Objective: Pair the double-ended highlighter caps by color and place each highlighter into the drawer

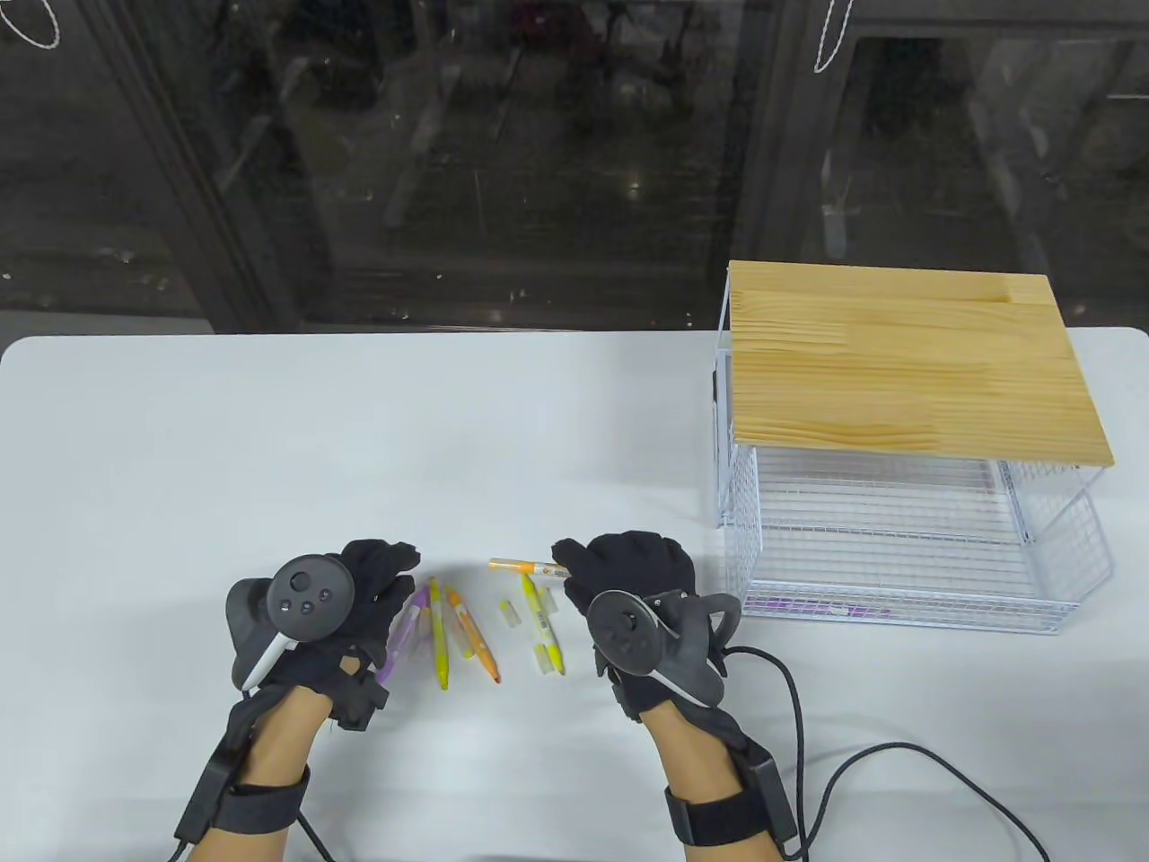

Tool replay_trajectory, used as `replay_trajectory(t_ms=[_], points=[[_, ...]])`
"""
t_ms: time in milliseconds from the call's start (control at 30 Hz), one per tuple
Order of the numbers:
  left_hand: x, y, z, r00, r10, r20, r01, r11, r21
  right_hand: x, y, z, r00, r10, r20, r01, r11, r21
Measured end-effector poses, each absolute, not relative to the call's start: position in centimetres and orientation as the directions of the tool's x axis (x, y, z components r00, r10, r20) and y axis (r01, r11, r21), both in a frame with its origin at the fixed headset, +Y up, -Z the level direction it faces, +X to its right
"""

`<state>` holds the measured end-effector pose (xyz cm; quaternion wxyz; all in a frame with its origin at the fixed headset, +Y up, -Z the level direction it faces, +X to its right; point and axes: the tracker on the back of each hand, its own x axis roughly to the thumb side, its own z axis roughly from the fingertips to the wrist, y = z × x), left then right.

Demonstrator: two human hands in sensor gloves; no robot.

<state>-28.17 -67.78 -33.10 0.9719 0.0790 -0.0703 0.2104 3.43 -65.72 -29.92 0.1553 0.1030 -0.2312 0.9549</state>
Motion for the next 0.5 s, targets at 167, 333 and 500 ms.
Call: replay_trajectory(t_ms=[167,333,500], points=[[-28.4,-67.9,-33.2,0.905,0.397,0.153,-0.414,0.904,0.106,5.1,-64.6,-29.6,-0.948,0.228,0.224,-0.310,-0.823,-0.475],[-28.5,-67.9,-33.2,0.903,0.405,0.144,-0.421,0.900,0.110,7.2,-63.8,-29.4,-0.960,0.230,0.162,-0.281,-0.802,-0.527],[-28.5,-67.9,-33.2,0.905,0.402,0.140,-0.417,0.903,0.101,9.1,-63.3,-29.4,-0.958,0.262,0.120,-0.284,-0.787,-0.548]])
